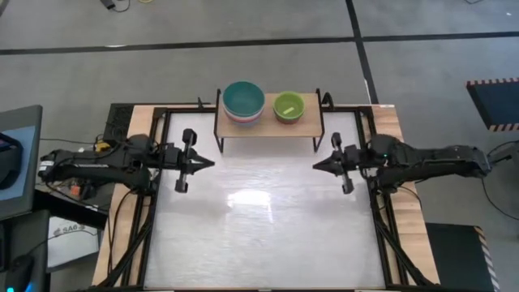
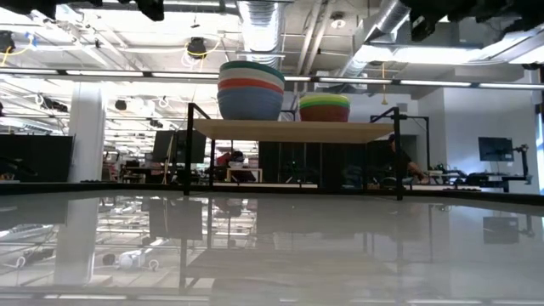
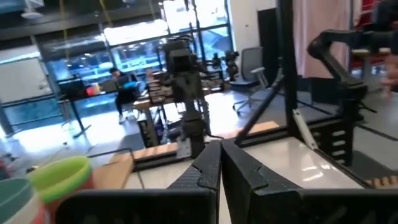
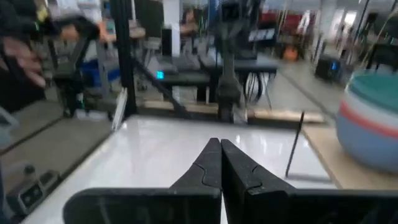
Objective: Place and stack bowls onto a shelf
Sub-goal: Return to Home Position
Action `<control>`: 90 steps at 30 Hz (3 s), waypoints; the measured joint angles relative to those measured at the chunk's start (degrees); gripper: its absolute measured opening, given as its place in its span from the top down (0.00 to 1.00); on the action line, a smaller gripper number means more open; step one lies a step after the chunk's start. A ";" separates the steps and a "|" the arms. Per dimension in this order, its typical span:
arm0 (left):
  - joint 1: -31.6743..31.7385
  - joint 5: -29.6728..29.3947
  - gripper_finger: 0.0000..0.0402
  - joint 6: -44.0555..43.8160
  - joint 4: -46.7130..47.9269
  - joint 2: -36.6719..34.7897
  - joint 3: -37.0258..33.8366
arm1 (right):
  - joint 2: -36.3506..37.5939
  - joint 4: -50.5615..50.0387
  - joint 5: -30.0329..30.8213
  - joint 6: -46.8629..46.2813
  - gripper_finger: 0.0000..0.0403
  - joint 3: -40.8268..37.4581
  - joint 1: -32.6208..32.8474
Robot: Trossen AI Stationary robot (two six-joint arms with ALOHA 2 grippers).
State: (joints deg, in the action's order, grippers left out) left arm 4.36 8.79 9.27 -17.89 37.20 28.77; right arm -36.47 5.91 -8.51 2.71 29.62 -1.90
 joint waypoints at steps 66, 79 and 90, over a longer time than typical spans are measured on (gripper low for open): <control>-2.97 -14.29 1.00 -11.25 14.43 -36.98 -28.13 | 36.33 0.34 -4.74 -7.20 0.95 -29.02 -1.72; -2.97 -11.93 1.00 -15.03 15.75 -34.82 -28.20 | 36.33 -2.14 -4.77 -10.28 0.89 -29.16 -1.03; -2.97 -12.08 1.00 -15.96 15.80 -34.82 -28.26 | 36.33 -2.44 -4.88 -14.75 0.89 -29.22 0.04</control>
State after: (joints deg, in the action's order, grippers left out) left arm 1.39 -3.29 -6.70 -2.09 2.37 0.51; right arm -0.14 3.46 -13.39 -12.04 0.40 -1.87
